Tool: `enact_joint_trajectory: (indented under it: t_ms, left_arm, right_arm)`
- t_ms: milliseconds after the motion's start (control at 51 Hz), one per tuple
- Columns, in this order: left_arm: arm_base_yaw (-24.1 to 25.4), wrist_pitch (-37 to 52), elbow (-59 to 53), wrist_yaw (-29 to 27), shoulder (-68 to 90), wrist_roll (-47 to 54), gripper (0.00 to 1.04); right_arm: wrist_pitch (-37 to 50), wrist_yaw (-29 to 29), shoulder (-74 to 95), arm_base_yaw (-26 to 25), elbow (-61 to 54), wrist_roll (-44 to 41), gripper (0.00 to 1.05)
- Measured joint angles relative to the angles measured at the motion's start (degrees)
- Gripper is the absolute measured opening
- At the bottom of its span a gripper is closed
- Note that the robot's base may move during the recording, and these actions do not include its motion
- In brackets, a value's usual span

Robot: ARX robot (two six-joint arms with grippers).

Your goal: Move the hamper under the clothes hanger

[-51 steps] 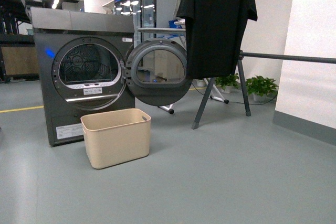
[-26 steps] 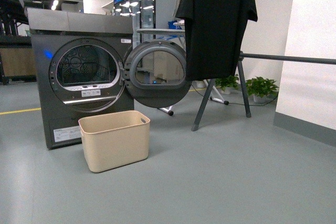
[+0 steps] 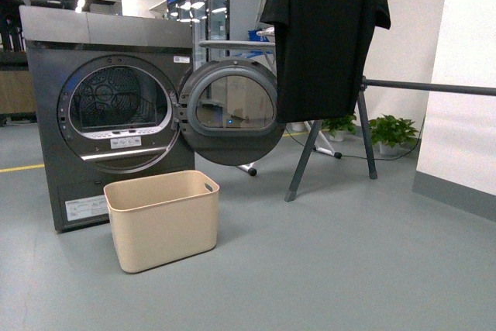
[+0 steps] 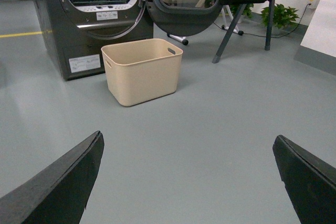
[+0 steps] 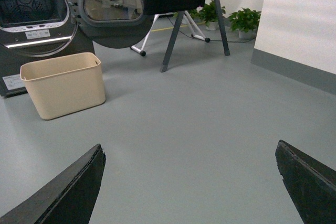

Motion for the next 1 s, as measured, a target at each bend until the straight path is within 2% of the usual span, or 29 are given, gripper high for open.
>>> enact_joint_trajectory:
  t_ms: [999]
  left_arm:
    - [0.0, 0.0, 0.0, 0.0, 0.0, 0.0, 0.98]
  right_arm:
    - [0.0, 0.0, 0.0, 0.0, 0.0, 0.0, 0.97]
